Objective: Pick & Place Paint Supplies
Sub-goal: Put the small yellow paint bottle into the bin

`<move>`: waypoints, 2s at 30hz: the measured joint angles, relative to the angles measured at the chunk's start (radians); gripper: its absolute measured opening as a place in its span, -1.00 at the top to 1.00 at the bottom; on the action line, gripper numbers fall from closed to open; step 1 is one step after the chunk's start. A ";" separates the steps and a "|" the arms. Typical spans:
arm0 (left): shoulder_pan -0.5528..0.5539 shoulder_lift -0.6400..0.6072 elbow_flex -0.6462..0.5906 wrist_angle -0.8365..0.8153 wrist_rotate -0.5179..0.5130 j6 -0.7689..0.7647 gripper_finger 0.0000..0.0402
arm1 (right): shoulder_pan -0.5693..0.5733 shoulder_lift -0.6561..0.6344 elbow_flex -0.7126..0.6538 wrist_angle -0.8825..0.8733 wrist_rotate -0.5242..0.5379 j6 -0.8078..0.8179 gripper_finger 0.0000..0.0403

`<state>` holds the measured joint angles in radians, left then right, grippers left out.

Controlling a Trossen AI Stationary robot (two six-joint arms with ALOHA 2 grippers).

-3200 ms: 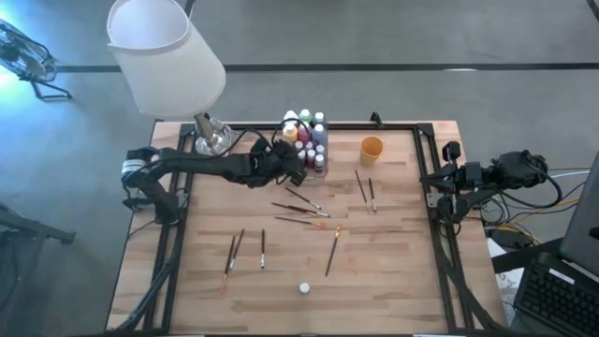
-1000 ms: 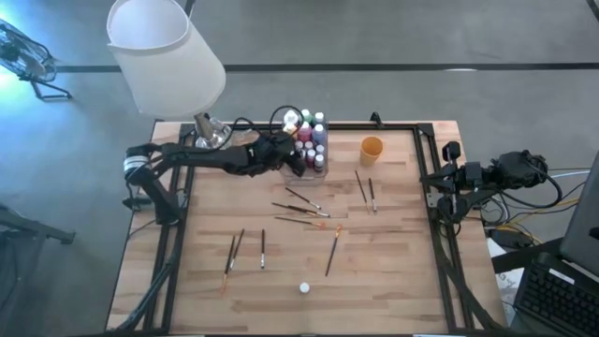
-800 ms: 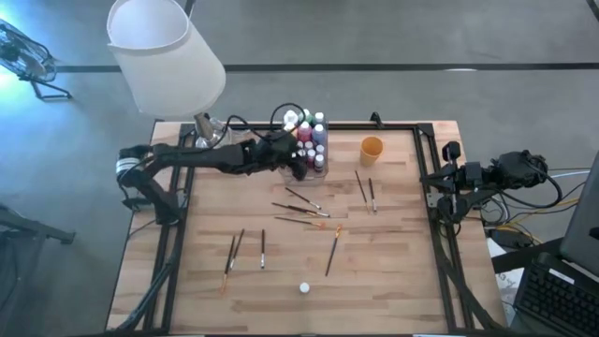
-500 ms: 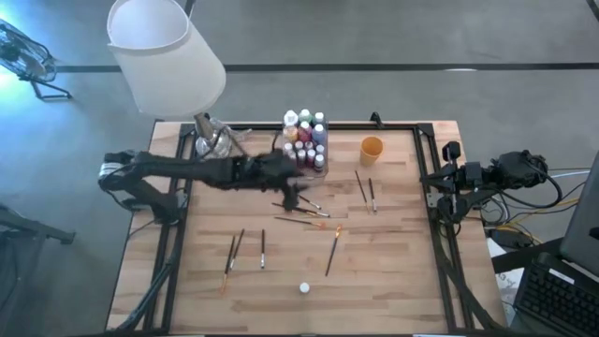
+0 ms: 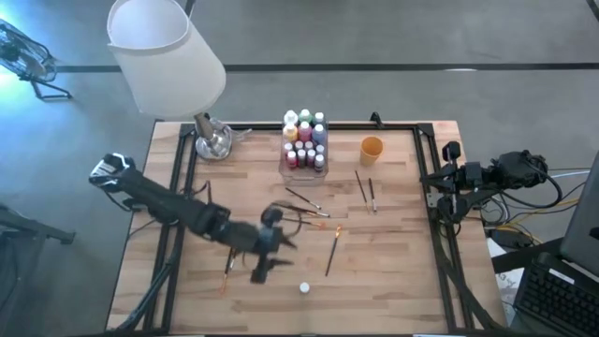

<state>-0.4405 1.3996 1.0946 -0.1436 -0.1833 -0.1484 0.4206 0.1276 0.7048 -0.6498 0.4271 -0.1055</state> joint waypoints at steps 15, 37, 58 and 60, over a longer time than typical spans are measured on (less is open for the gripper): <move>-0.156 0.147 -0.002 0.021 0.009 0.014 0.02 | 0.000 0.000 0.000 0.000 0.000 0.000 0.96; -0.124 0.349 0.028 0.144 -0.030 -0.062 0.02 | 0.000 0.000 0.000 0.000 0.000 0.000 0.96; -0.100 0.394 0.033 0.171 -0.013 -0.062 0.02 | 0.000 0.000 0.000 0.000 0.000 0.000 0.96; -0.100 0.407 0.044 0.171 -0.013 -0.062 0.02 | 0.000 0.000 0.000 0.000 0.000 0.000 0.96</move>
<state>-0.5404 1.8065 1.1387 0.0271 -0.1959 -0.2104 0.4202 0.1276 0.7048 -0.6498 0.4271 -0.1055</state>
